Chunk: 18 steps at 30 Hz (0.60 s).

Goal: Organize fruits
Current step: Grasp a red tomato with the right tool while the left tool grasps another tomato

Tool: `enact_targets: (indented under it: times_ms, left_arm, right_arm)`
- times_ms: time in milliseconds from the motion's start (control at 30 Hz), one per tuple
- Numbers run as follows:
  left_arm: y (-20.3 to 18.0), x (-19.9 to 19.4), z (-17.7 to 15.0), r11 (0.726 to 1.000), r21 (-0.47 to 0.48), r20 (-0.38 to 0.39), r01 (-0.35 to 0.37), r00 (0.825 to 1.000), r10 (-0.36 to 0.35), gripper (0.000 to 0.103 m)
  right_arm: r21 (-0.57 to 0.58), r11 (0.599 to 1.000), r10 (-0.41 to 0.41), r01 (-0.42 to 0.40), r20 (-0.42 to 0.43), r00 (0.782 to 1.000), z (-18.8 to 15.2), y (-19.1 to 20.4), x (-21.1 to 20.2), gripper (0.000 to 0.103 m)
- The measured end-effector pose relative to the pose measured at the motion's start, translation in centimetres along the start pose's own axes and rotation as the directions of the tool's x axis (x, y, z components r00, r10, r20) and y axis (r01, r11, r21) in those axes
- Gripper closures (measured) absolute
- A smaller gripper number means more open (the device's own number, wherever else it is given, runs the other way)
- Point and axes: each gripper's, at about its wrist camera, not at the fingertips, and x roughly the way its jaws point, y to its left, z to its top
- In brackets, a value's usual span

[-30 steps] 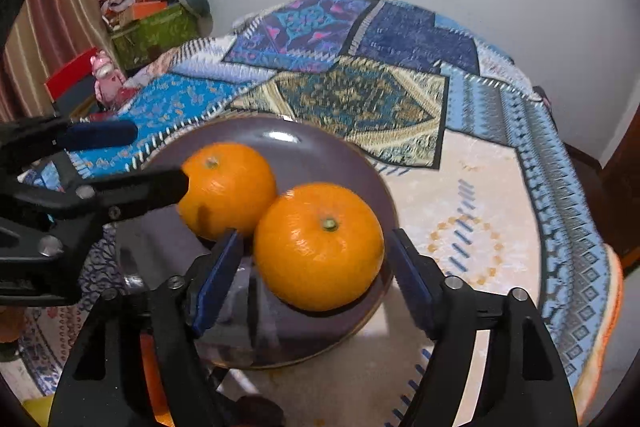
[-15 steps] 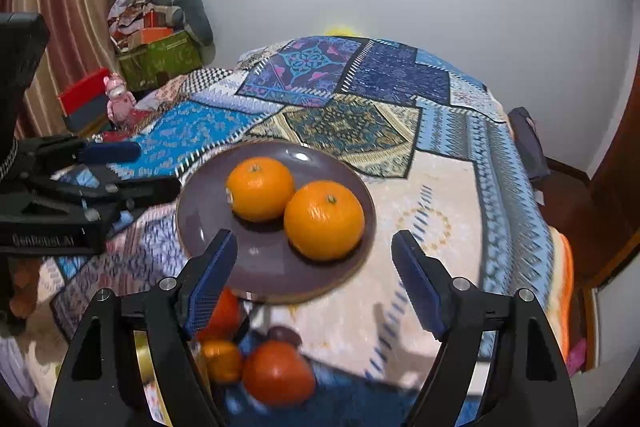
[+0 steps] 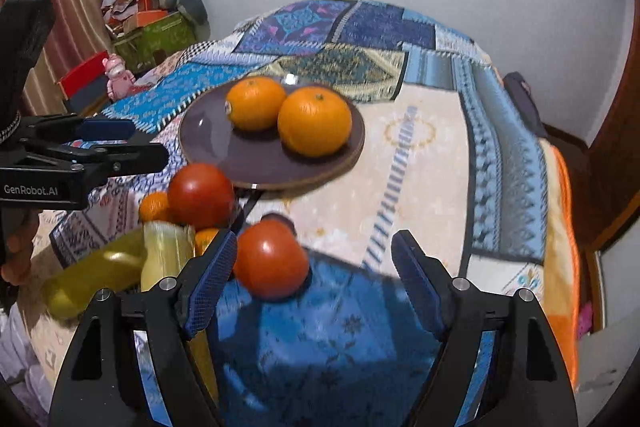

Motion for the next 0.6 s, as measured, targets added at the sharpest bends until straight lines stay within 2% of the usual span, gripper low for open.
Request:
enact_targets:
  times_ms: [167, 400, 600]
  left_arm:
    - [-1.0, 0.9, -0.3, 0.999, 0.028, -0.02, 0.019, 1.0, -0.018, 0.025]
    - [-1.5, 1.8, 0.0, 0.998, 0.021, -0.037, 0.063, 0.997, -0.062, 0.026]
    - [-2.7, 2.8, 0.1, 0.994, 0.053, -0.076, 0.093, 0.993, -0.088, 0.03]
  right_arm:
    - [0.008, 1.0, 0.026, -0.025, -0.017, 1.0, -0.5, 0.3, 0.6, 0.032]
    - [0.023, 0.998, 0.064, -0.063, -0.031, 0.997, -0.9, 0.5, 1.3, 0.033]
    - [0.025, 0.995, 0.096, -0.095, -0.059, 0.994, -1.3, 0.9, 2.0, 0.044]
